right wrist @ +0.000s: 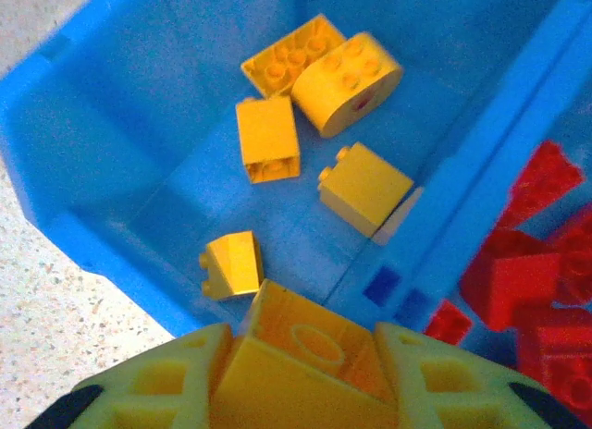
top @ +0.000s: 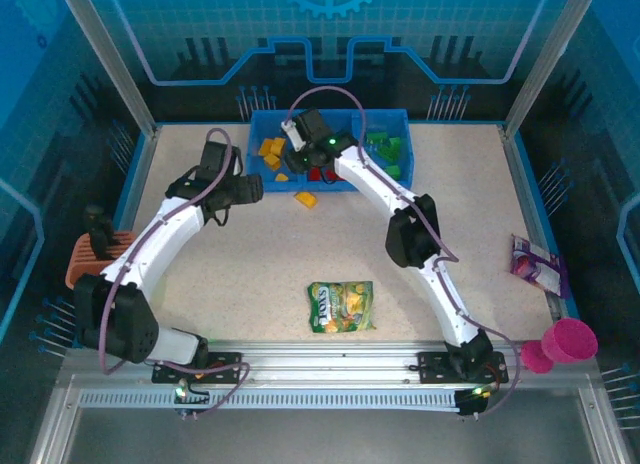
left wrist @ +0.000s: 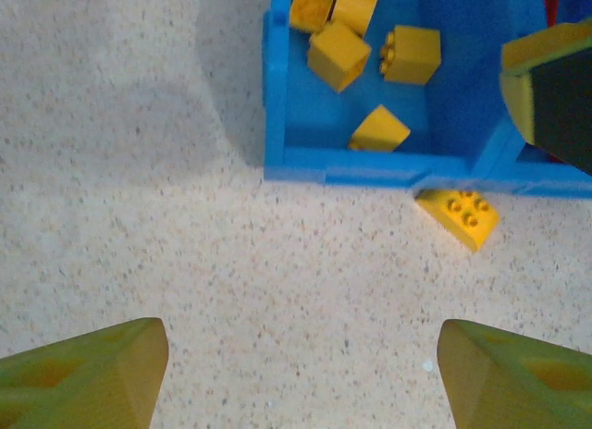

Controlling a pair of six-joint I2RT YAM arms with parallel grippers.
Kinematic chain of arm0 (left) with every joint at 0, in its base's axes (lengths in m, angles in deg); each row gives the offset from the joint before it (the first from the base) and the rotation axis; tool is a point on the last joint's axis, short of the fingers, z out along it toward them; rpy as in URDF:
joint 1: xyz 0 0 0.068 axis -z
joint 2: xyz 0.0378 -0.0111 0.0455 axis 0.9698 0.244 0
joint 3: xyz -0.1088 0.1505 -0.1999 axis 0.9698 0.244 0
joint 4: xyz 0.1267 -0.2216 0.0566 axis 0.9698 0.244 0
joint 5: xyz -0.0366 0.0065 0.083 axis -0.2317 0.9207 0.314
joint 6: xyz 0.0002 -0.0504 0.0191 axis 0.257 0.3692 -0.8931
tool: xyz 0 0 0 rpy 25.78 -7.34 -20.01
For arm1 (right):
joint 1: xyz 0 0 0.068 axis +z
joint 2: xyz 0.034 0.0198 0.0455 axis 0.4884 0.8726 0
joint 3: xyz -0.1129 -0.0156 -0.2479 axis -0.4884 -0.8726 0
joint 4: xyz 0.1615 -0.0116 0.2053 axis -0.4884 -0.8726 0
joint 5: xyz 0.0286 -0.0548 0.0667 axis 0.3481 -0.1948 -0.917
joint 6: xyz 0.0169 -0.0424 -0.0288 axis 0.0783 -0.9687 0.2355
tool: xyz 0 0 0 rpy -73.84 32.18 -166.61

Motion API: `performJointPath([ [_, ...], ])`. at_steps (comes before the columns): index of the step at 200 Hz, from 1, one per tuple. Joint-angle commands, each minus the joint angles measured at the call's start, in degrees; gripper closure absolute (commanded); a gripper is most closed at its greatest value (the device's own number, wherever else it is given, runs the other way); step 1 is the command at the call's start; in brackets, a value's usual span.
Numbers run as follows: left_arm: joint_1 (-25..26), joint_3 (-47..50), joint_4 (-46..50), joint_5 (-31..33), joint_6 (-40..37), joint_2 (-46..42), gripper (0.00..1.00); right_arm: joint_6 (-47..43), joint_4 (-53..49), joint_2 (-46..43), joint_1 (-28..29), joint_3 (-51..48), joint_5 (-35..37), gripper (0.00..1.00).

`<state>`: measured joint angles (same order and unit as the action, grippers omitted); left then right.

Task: Sort the legos into containers by color
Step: Place the lego in the container.

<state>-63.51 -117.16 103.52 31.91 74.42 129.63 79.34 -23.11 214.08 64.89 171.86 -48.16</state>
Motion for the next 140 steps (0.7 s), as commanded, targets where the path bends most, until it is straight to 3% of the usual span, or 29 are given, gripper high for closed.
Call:
performJointPath([
  [1, -0.5, 1.8, 1.6, -2.0, 2.5, -2.5, 0.22, -3.6, 5.2, 1.3, 1.5, 0.0, -2.9, 0.74],
  [103, 0.2, 4.8, -1.8, -9.8, 8.8, -0.2, 0.22, -14.6, 18.6, 6.6, 2.1, 0.9, 4.3, 0.72],
  [140, 5.1, 7.8, -3.0, -6.6, 14.7, 0.8, 0.22, -18.5, 21.1, 9.4, 2.0, 4.8, 5.3, 0.64],
])
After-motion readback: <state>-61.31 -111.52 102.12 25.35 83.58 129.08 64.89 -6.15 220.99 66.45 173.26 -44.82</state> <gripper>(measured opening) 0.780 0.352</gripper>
